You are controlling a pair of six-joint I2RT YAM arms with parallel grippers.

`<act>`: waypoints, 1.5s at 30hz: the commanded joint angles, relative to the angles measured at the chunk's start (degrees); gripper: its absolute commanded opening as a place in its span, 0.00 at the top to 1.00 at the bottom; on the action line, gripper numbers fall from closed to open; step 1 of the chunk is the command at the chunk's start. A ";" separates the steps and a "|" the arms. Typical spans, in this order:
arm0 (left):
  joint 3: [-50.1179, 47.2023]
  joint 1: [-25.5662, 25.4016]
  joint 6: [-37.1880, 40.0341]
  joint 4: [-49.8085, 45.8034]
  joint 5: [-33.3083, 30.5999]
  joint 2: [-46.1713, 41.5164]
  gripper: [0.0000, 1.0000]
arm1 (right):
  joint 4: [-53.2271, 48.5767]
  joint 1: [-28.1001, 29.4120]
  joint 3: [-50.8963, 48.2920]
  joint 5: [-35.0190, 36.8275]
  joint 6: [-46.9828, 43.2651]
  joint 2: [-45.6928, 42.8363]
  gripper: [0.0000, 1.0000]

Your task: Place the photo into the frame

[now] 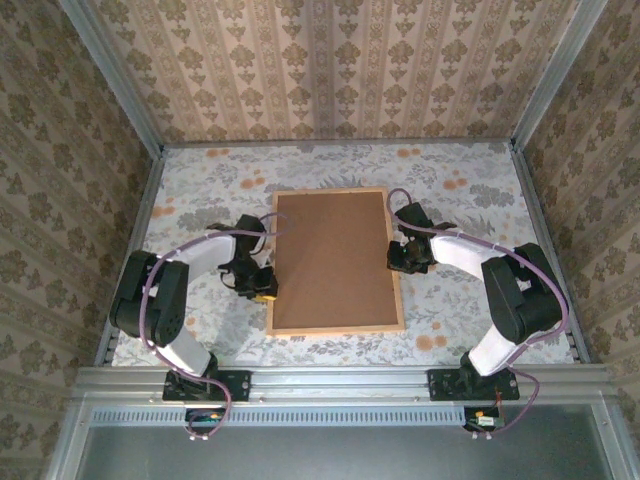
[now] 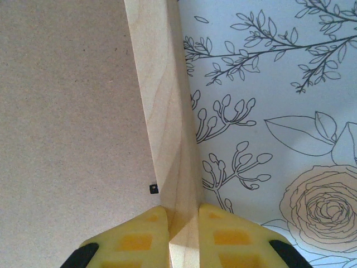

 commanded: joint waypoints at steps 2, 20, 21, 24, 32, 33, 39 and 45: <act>-2.69 -4.46 -3.09 4.41 -2.43 4.43 0.78 | -1.72 1.71 -2.61 -0.39 3.57 -0.43 0.88; -3.41 -11.01 -6.99 7.07 -9.94 9.56 0.73 | -0.13 4.54 -4.17 0.13 6.38 -0.48 0.90; -3.36 -11.36 -7.02 6.79 -10.63 9.94 0.73 | -0.13 4.55 -4.19 0.13 6.38 -0.48 0.90; -3.24 -11.50 -7.22 6.03 -13.31 9.98 0.73 | -0.35 4.64 -4.29 0.37 6.29 -0.57 0.90; 2.03 -7.42 -4.81 3.49 -9.29 2.09 0.61 | -3.08 3.46 -3.79 4.23 3.95 -1.97 0.91; 2.27 -6.58 -4.47 3.28 -8.41 1.15 0.59 | -3.65 3.29 -3.56 4.93 3.39 -1.99 0.91; 3.39 -1.61 -2.62 1.58 -4.69 -3.62 0.49 | -6.16 2.62 -2.10 7.68 0.56 -2.33 0.92; 4.69 3.34 -1.67 1.11 -0.24 -7.57 0.42 | -10.87 1.58 1.66 10.57 -4.48 -1.98 0.94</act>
